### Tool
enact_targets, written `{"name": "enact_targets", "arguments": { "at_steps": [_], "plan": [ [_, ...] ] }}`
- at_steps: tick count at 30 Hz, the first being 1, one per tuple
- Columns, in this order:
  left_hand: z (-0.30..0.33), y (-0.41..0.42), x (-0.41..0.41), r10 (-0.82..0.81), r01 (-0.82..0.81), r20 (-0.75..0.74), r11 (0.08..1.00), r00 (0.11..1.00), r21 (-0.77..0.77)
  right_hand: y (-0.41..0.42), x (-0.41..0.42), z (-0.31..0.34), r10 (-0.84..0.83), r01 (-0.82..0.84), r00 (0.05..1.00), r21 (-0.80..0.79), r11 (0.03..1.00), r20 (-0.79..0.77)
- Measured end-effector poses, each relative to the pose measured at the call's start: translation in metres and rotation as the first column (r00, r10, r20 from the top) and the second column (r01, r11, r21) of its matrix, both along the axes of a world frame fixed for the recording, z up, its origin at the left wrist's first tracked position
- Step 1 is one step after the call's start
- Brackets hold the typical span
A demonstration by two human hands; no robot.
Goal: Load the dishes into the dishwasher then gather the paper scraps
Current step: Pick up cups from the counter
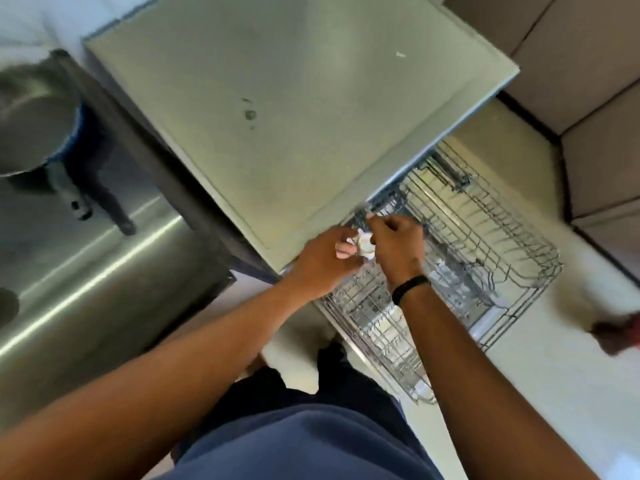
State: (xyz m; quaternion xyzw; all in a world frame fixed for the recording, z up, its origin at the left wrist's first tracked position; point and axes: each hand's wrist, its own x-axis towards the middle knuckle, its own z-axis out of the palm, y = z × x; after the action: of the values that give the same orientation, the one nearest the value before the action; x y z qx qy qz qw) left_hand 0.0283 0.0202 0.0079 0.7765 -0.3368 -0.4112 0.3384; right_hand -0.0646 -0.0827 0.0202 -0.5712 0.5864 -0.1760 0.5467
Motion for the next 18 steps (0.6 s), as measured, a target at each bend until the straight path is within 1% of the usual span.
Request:
{"name": "enact_targets", "arguments": {
  "at_steps": [2, 4, 6, 9, 11, 13, 16, 18],
  "plan": [
    [0.022, 0.028, 0.014, 0.054, -0.054, -0.006, 0.996, 0.999, -0.071, 0.022, 0.021, 0.024, 0.063, -0.061, 0.997, -0.052, 0.997, 0.036],
    [0.041, 0.056, 0.028, 0.168, -0.175, -0.058, 0.976, 0.984, -0.132, 0.044, 0.044, 0.041, 0.12, -0.114, 0.991, -0.1, 0.988, 0.061],
    [0.054, 0.09, 0.047, 0.301, -0.315, -0.098, 0.928, 0.948, -0.197, 0.072, 0.071, 0.052, 0.193, -0.183, 0.978, -0.119, 0.976, 0.083],
    [0.072, 0.142, 0.08, 0.453, -0.45, -0.052, 0.853, 0.89, -0.265, 0.115, 0.115, 0.064, 0.316, -0.299, 0.944, -0.155, 0.941, 0.096],
    [0.08, 0.182, 0.104, 0.561, -0.533, 0.001, 0.788, 0.828, -0.308, 0.149, 0.146, 0.071, 0.406, -0.384, 0.907, -0.175, 0.907, 0.111],
    [0.085, 0.218, 0.124, 0.662, -0.612, 0.034, 0.71, 0.748, -0.348, 0.182, 0.174, 0.076, 0.489, -0.466, 0.864, -0.175, 0.867, 0.122],
    [0.089, 0.278, 0.148, 0.801, -0.718, 0.056, 0.563, 0.596, -0.409, 0.236, 0.215, 0.084, 0.627, -0.605, 0.767, -0.173, 0.777, 0.136],
    [0.091, 0.312, 0.159, 0.859, -0.757, 0.082, 0.486, 0.505, -0.437, 0.266, 0.238, 0.089, 0.693, -0.674, 0.706, -0.159, 0.721, 0.147]
  ]
}}
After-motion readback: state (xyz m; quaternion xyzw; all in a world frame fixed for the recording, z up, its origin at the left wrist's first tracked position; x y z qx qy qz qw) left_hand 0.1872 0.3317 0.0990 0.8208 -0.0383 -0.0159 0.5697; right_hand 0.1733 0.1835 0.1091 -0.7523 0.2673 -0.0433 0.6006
